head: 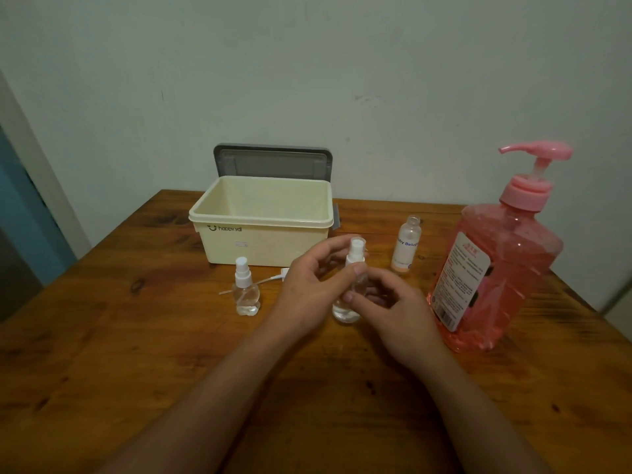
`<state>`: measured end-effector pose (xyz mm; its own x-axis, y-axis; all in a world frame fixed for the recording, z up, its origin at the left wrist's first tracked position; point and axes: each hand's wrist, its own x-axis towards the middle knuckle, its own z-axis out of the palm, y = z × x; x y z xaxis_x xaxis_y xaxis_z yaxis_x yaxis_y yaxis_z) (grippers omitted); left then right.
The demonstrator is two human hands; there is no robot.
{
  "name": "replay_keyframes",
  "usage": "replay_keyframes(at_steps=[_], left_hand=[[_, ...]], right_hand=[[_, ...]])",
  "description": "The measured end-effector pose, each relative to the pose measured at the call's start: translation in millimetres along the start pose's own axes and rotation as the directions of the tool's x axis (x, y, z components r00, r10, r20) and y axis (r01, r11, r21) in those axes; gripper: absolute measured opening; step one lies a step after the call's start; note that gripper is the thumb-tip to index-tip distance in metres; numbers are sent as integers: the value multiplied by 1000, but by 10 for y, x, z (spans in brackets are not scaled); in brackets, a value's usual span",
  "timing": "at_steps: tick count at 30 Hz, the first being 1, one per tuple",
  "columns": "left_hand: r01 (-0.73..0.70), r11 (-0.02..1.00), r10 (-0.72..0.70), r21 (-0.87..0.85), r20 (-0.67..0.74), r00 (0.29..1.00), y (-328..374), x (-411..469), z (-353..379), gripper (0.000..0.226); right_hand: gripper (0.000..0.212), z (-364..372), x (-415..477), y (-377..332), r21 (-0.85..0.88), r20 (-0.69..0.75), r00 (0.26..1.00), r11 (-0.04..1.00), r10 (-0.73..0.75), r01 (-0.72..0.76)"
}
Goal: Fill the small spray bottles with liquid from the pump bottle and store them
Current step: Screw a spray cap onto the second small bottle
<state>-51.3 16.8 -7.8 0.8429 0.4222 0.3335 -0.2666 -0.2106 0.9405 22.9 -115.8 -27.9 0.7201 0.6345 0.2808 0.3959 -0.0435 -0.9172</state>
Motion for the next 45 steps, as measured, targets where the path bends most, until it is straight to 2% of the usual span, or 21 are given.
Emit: replay_keyframes(at_steps=[3, 7, 10, 26, 35, 42, 45], left_hand=[[-16, 1000, 15, -16, -67, 998, 21, -35, -9, 40], [-45, 999, 48, 19, -260, 964, 66, -51, -54, 25], [-40, 998, 52, 43, -316, 947, 43, -62, -71, 19], [20, 988, 22, 154, -270, 963, 27, -114, -69, 12], [23, 978, 30, 207, -249, 968, 3, -119, -58, 11], [31, 974, 31, 226, -265, 964, -35, -134, -67, 10], [55, 944, 44, 325, -290, 956, -72, -128, -78, 6]], right_hand=[[34, 4, 54, 13, 22, -44, 999, 1000, 0, 1], [37, 19, 154, 10, -25, -61, 998, 999, 23, -25], [33, 26, 237, 6, -61, -66, 997, 997, 50, -54], [37, 122, 490, 96, -128, -46, 993, 985, 113, -118], [36, 109, 462, 97, -111, -26, 991, 985, 132, -134], [46, 102, 436, 78, -107, -26, 990, 984, 139, -141], [56, 77, 407, 69, -109, -43, 989, 983, 141, -145]])
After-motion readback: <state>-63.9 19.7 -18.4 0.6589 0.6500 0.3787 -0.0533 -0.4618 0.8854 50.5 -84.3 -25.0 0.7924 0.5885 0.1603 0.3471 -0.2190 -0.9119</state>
